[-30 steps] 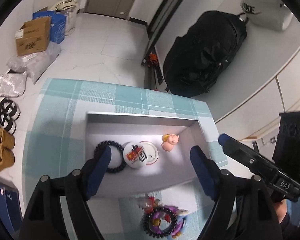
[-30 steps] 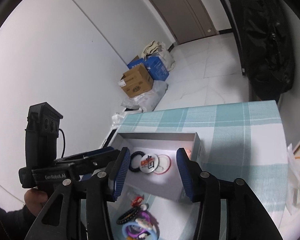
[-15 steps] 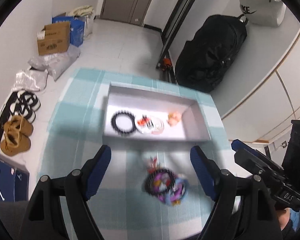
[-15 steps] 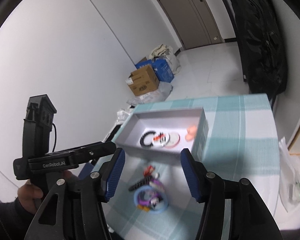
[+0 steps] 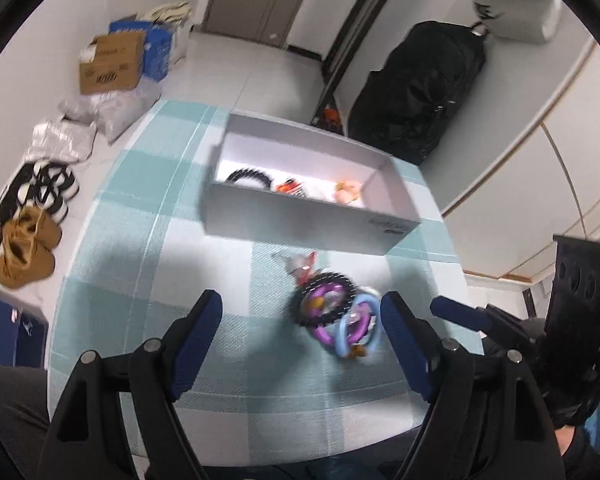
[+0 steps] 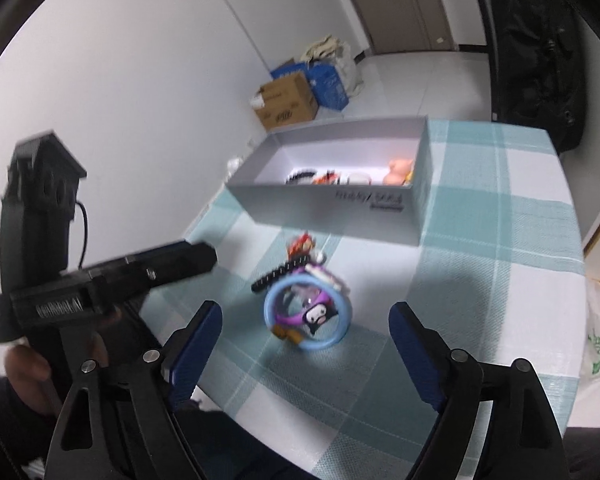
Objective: Organize jewelry
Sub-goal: 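Move both grippers back from the box to the remaining jewelry, then grasp the large light blue ring with the right gripper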
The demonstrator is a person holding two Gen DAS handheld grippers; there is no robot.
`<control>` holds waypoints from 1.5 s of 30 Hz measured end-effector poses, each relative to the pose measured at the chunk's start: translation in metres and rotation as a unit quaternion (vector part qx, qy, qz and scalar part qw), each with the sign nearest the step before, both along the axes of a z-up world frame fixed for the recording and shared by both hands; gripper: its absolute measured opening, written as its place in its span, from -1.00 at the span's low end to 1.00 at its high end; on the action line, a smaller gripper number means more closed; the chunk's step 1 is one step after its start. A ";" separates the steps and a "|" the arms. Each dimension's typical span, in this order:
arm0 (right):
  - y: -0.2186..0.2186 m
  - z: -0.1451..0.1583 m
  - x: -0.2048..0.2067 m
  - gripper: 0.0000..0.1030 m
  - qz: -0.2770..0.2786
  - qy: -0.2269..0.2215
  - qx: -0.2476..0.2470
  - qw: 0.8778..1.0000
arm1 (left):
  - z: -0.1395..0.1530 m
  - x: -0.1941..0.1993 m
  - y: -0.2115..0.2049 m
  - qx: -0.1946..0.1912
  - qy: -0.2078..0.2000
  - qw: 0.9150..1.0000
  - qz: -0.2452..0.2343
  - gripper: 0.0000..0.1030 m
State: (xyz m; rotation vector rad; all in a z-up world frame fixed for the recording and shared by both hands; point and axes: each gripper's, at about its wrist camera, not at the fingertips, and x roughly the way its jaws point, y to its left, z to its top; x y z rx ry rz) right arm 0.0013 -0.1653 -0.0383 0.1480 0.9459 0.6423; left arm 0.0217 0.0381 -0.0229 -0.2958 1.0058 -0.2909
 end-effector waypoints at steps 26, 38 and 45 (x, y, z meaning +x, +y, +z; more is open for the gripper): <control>0.049 -0.032 0.016 0.17 0.031 -0.017 -0.089 0.995 | -0.019 0.006 0.031 -0.032 0.046 0.997 0.058 0.51; 0.027 -0.023 0.014 0.16 0.009 -0.002 -0.041 0.999 | -0.026 0.011 0.024 -0.056 0.069 0.996 0.025 0.51; 0.014 -0.013 0.016 0.16 -0.016 -0.007 -0.017 1.000 | -0.037 0.013 0.018 -0.073 0.101 0.992 0.003 0.51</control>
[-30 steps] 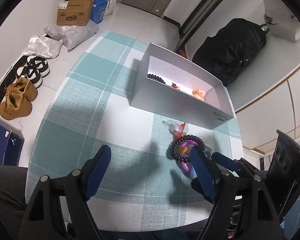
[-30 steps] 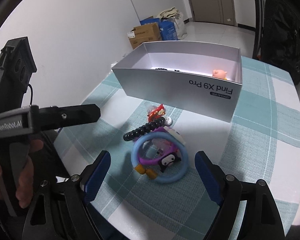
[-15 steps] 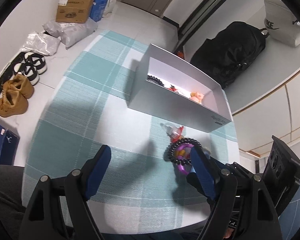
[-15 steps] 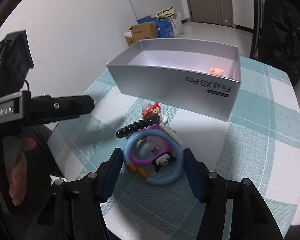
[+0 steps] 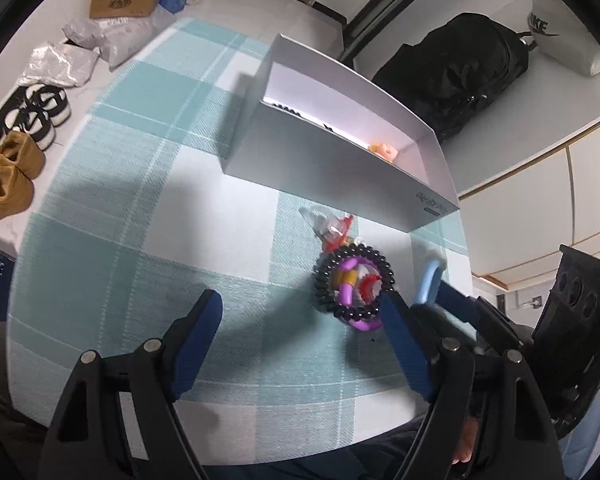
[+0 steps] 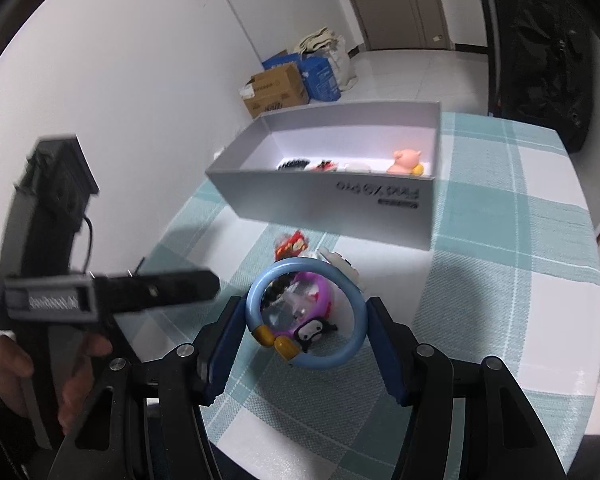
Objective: Organize jewelry
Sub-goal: 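Grasp the large light blue ring with the right gripper, then grasp the other black bead bracelet with the left gripper while the right holds the blue ring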
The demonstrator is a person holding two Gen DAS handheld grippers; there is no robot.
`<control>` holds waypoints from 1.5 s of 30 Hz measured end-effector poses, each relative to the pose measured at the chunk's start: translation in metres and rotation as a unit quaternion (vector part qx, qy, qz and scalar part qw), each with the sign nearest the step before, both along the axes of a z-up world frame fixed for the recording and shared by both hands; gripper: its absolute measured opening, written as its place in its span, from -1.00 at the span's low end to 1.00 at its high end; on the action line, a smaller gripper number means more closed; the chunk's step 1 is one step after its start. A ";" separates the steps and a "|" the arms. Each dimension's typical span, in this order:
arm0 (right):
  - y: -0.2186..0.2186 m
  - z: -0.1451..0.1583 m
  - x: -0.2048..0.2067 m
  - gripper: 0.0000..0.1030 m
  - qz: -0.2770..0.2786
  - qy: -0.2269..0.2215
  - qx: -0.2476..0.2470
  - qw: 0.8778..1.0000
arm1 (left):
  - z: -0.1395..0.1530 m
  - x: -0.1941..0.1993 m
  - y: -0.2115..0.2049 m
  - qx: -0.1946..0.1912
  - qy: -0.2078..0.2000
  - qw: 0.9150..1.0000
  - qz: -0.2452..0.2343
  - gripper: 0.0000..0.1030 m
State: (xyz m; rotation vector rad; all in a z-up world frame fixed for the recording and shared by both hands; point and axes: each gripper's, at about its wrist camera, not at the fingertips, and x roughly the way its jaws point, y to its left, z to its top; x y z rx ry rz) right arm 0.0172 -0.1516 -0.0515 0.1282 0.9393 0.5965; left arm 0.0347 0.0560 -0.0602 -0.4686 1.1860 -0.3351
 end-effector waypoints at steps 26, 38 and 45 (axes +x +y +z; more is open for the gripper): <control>-0.054 0.019 0.009 0.17 -0.070 -0.001 0.078 0.994 | -0.007 0.012 -0.040 -0.005 -0.005 0.998 -0.061 0.35; -0.050 0.014 0.012 0.17 -0.071 0.006 0.075 0.995 | -0.004 0.017 -0.041 -0.019 -0.010 0.997 -0.072 -0.68; -0.049 0.013 0.013 0.17 -0.071 0.009 0.072 0.995 | -0.004 0.016 -0.037 -0.015 -0.007 0.997 -0.070 -0.86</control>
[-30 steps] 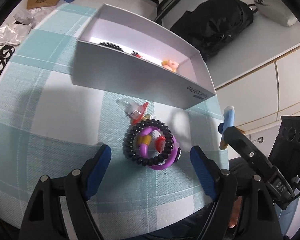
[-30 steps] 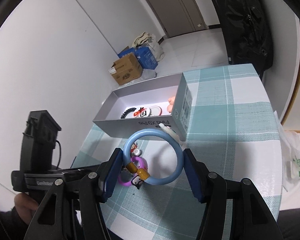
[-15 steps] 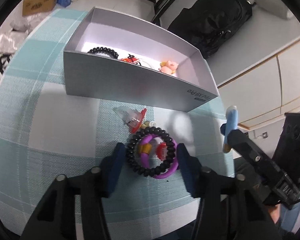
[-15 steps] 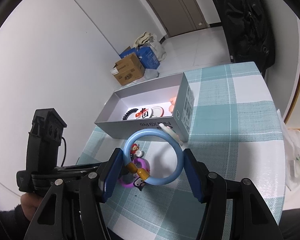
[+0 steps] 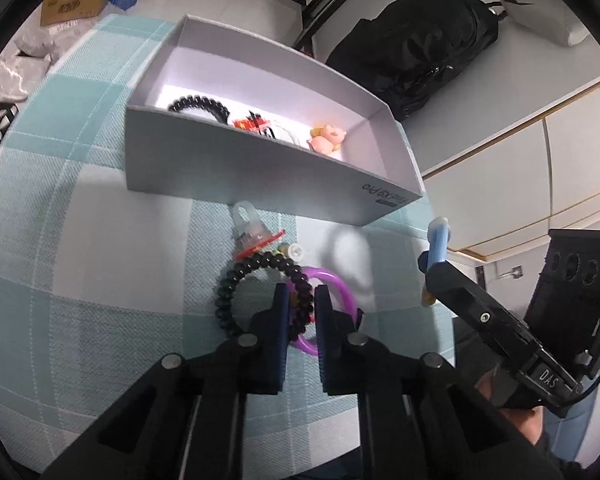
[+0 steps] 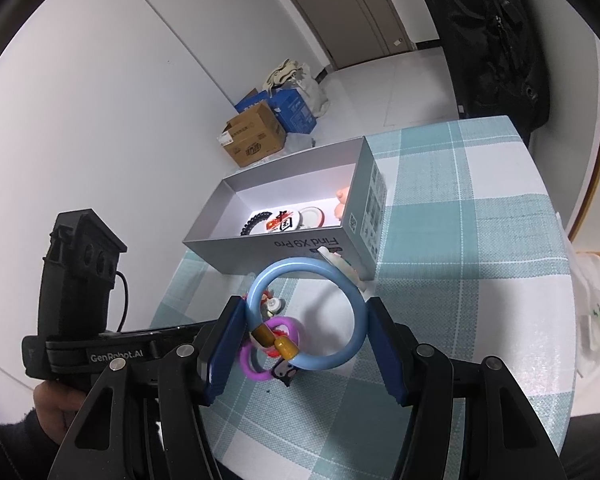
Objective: Organize jewelry
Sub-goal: 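Grasp the other black bead bracelet with the left gripper while the right holds the blue ring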
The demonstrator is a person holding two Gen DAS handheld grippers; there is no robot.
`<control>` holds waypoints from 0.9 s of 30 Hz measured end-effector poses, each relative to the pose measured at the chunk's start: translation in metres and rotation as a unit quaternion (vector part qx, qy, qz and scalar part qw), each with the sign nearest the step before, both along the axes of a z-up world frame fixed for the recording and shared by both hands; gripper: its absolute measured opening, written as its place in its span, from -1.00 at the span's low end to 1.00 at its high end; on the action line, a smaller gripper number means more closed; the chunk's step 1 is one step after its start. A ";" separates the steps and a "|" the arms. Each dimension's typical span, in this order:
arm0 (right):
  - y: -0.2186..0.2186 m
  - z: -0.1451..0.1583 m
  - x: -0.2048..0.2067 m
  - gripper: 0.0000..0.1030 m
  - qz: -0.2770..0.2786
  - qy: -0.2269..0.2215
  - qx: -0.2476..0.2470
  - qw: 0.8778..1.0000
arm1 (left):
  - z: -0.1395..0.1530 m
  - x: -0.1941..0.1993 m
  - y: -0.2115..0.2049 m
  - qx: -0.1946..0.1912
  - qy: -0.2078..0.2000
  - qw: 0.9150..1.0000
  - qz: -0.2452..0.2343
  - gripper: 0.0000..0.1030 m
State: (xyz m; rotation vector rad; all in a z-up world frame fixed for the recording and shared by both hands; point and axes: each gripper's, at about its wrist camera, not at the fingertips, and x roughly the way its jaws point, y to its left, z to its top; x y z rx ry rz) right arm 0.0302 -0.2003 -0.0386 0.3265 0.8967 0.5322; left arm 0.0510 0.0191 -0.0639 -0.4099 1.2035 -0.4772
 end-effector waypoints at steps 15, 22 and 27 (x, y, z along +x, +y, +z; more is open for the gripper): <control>0.003 -0.002 0.001 0.17 0.004 0.005 0.005 1.000 | 0.009 -0.015 0.026 0.009 -0.002 1.000 0.012 -0.86; 0.007 0.000 0.000 0.17 0.012 0.002 0.009 1.000 | 0.005 -0.013 -0.008 0.052 -0.010 0.998 -0.045 -0.61; -0.001 -0.001 0.000 0.17 0.002 0.007 0.020 1.000 | -0.004 -0.003 -0.016 0.076 -0.007 0.995 -0.058 -0.60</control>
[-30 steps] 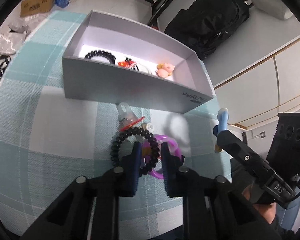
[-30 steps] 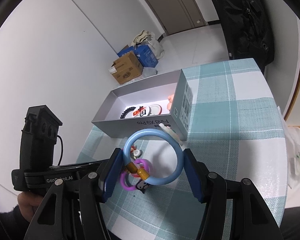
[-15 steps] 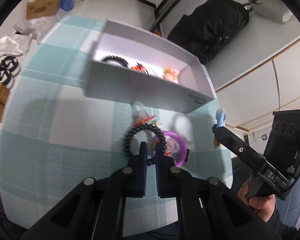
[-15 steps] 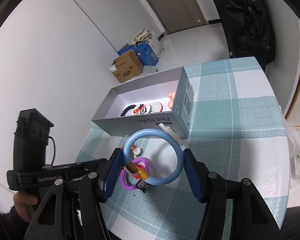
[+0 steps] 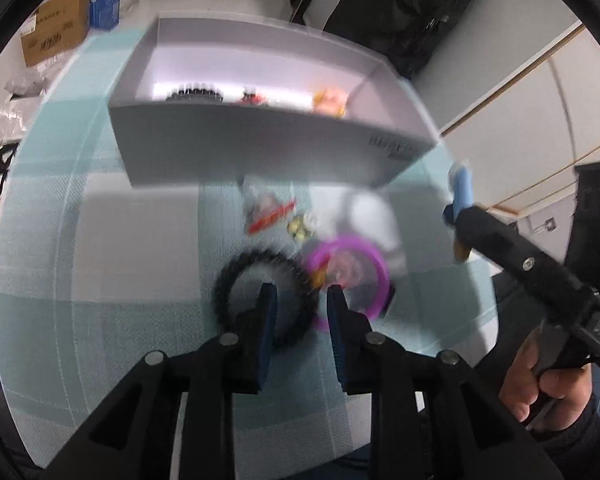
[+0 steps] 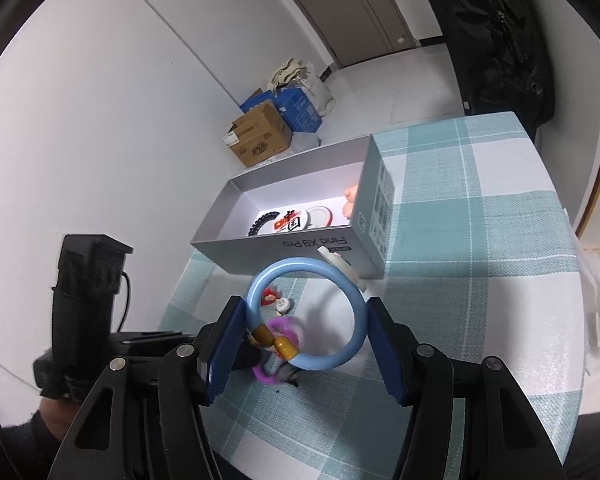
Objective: Organize jewelry
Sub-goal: 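Grasp the other black bead bracelet with the left gripper while the right holds the blue ring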
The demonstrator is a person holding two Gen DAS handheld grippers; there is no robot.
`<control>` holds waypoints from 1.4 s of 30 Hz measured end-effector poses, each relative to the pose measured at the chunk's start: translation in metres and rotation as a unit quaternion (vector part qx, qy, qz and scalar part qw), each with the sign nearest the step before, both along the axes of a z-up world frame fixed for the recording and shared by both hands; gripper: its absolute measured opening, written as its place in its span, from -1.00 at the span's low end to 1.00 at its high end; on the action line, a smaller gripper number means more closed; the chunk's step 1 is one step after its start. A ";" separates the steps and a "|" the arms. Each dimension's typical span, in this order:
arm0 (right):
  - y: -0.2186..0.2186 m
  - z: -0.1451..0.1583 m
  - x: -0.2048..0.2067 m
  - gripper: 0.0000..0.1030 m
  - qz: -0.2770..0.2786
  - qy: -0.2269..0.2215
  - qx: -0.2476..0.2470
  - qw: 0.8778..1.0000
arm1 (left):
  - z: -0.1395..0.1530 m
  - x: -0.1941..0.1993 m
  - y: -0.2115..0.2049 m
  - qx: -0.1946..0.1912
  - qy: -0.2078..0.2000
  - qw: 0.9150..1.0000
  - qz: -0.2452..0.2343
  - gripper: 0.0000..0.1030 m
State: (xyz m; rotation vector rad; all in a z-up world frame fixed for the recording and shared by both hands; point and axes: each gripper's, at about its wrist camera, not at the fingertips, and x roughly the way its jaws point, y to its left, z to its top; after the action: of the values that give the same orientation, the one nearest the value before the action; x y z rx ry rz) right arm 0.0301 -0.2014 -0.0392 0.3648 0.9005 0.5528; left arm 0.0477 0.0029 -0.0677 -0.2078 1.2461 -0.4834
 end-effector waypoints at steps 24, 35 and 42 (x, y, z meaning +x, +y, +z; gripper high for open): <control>0.001 0.004 -0.001 0.17 0.006 -0.002 0.014 1.000 | -0.009 -0.001 0.024 -0.010 0.033 0.999 0.032 -0.88; -0.001 0.005 -0.001 0.17 0.002 -0.001 0.020 1.000 | 0.000 -0.013 -0.004 0.087 0.003 0.996 -0.035 -0.85; -0.004 0.006 -0.002 0.17 0.002 -0.002 0.029 1.000 | 0.000 -0.020 -0.006 0.020 0.027 0.996 -0.079 0.31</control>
State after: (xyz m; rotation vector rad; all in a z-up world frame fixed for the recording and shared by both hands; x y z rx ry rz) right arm 0.0285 -0.2056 -0.0335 0.4146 0.8833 0.5844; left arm 0.0277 -0.0036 -0.0677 -0.0886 1.3304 -0.5925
